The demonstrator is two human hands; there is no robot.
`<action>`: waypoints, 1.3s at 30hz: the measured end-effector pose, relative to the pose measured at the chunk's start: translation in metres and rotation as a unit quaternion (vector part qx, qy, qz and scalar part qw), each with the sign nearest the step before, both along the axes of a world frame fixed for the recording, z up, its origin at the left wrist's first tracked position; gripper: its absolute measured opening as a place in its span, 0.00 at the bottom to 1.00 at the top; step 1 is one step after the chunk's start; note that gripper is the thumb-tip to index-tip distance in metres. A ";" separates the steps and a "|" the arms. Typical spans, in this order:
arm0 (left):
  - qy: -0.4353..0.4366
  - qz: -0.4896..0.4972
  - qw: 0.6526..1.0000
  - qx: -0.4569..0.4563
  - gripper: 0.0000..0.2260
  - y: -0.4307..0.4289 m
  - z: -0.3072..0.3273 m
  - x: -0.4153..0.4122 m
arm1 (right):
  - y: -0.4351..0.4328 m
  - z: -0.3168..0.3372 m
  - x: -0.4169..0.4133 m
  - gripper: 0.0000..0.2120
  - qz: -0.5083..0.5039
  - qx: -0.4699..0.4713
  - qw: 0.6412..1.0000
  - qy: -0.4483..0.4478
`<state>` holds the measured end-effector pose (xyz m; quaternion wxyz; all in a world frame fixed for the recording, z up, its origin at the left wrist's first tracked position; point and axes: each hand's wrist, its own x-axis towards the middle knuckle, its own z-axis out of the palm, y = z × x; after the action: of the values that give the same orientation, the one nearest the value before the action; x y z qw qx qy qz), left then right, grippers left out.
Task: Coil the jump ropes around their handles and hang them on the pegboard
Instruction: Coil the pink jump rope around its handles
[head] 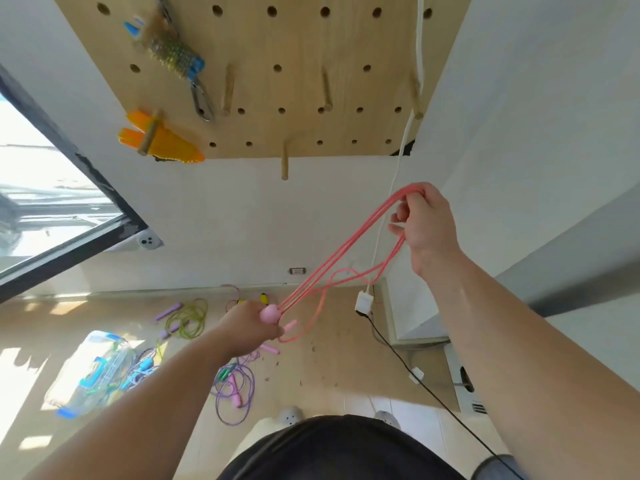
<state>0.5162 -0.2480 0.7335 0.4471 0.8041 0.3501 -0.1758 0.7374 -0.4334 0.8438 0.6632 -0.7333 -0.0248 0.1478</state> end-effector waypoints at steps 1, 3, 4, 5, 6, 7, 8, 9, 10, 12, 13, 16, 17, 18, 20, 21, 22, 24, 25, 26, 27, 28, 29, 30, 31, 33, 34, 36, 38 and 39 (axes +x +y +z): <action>0.007 -0.001 1.000 -0.009 0.06 0.003 0.000 -0.003 | 0.007 -0.001 -0.003 0.13 -0.004 -0.017 1.000 -0.019; 0.023 -0.003 1.000 -0.021 0.06 0.011 0.001 -0.010 | 0.018 -0.004 -0.010 0.12 -0.003 -0.059 0.996 -0.060; 0.023 0.005 0.999 -0.042 0.08 0.015 0.003 -0.014 | 0.023 -0.007 -0.012 0.11 0.002 -0.082 0.994 -0.075; 0.010 0.022 0.996 -0.081 0.10 0.018 0.007 -0.017 | 0.027 -0.011 -0.014 0.09 0.010 -0.102 0.992 -0.074; -0.015 0.045 0.990 -0.132 0.10 0.020 0.013 -0.020 | 0.030 -0.016 -0.015 0.10 0.029 -0.129 0.990 -0.057; -0.047 0.074 0.979 -0.185 0.10 0.020 0.020 -0.022 | 0.031 -0.023 -0.017 0.15 0.058 -0.176 0.982 -0.045; -0.079 0.103 0.962 -0.238 0.10 0.020 0.030 -0.022 | 0.032 -0.028 -0.023 0.23 0.092 -0.236 0.966 -0.049; -0.107 0.129 0.941 -0.293 0.10 0.019 0.040 -0.021 | 0.034 -0.034 -0.031 0.28 0.117 -0.269 0.954 -0.062; -0.129 0.149 0.917 -0.346 0.10 0.018 0.049 -0.020 | 0.036 -0.038 -0.044 0.29 0.138 -0.266 0.951 -0.069; -0.155 0.174 0.875 -0.424 0.11 0.017 0.065 -0.015 | 0.039 -0.045 -0.080 0.20 0.195 -0.162 0.967 -0.010; -0.162 0.181 0.862 -0.446 0.12 0.016 0.071 -0.012 | 0.040 -0.049 -0.099 0.18 0.238 -0.106 0.964 0.044; -0.186 0.203 0.839 -0.469 0.12 0.012 0.086 -0.004 | 0.042 -0.062 -0.145 0.24 0.399 -0.053 0.908 0.114; -0.198 0.220 0.830 -0.473 0.11 0.012 0.089 -0.002 | 0.042 -0.069 -0.156 0.22 0.440 -0.070 0.887 0.123; -0.212 0.239 0.820 -0.474 0.12 0.014 0.094 0.000 | 0.040 -0.076 -0.164 0.19 0.464 -0.103 0.870 0.130; -0.236 0.276 0.803 -0.473 0.13 0.023 0.102 0.004 | 0.033 -0.092 -0.172 0.14 0.470 -0.184 0.855 0.119; -0.246 0.290 0.797 -0.470 0.13 0.029 0.106 0.006 | 0.027 -0.101 -0.172 0.10 0.471 -0.227 0.845 0.110; -0.256 0.300 0.794 -0.463 0.13 0.035 0.110 0.009 | 0.020 -0.109 -0.171 0.08 0.475 -0.262 0.833 0.110; -0.279 0.318 0.788 -0.448 0.13 0.047 0.117 0.013 | 0.005 -0.120 -0.168 0.09 0.467 -0.320 0.816 0.115; -0.291 0.326 0.784 -0.441 0.13 0.053 0.121 0.015 | -0.001 -0.123 -0.167 0.10 0.457 -0.344 0.812 0.117; -0.302 0.332 0.782 -0.433 0.13 0.060 0.124 0.017 | -0.007 -0.126 -0.165 0.11 0.445 -0.351 0.814 0.123; -0.311 0.333 0.787 -0.417 0.11 0.067 0.126 0.018 | -0.009 -0.124 -0.165 0.12 0.430 -0.340 0.826 0.134; -0.315 0.327 0.804 -0.382 0.09 0.074 0.126 0.018 | -0.009 -0.121 -0.164 0.12 0.407 -0.308 0.846 0.152; -0.308 0.320 0.832 -0.332 0.06 0.082 0.123 0.017 | -0.006 -0.115 -0.164 0.13 0.378 -0.269 0.869 0.170; -0.289 0.316 0.860 -0.277 0.04 0.090 0.117 0.016 | -0.001 -0.107 -0.163 0.14 0.350 -0.229 0.890 0.183; -0.258 0.314 0.885 -0.229 0.06 0.096 0.108 0.013 | 0.005 -0.098 -0.163 0.14 0.329 -0.193 0.905 0.190; -0.195 0.300 0.917 -0.175 0.10 0.101 0.086 0.003 | 0.020 -0.078 -0.163 0.14 0.297 -0.122 0.925 0.201; -0.170 0.284 0.929 -0.167 0.11 0.098 0.074 -0.003 | 0.027 -0.067 -0.162 0.14 0.282 -0.089 0.933 0.204; -0.142 0.233 0.946 -0.177 0.13 0.083 0.055 -0.019 | 0.040 -0.048 -0.161 0.14 0.243 -0.028 0.947 0.210; -0.147 0.158 0.954 -0.206 0.11 0.061 0.044 -0.034 | 0.052 -0.031 -0.157 0.15 0.216 0.028 0.950 0.223; -0.151 0.113 0.955 -0.229 0.09 0.048 0.043 -0.041 | 0.057 -0.024 -0.156 0.16 0.207 0.057 0.949 0.231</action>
<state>0.4753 -0.1997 0.7769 0.6837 0.6527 0.3174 -0.0757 0.5817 -0.3762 0.8202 0.6462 -0.6192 -0.0304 0.4450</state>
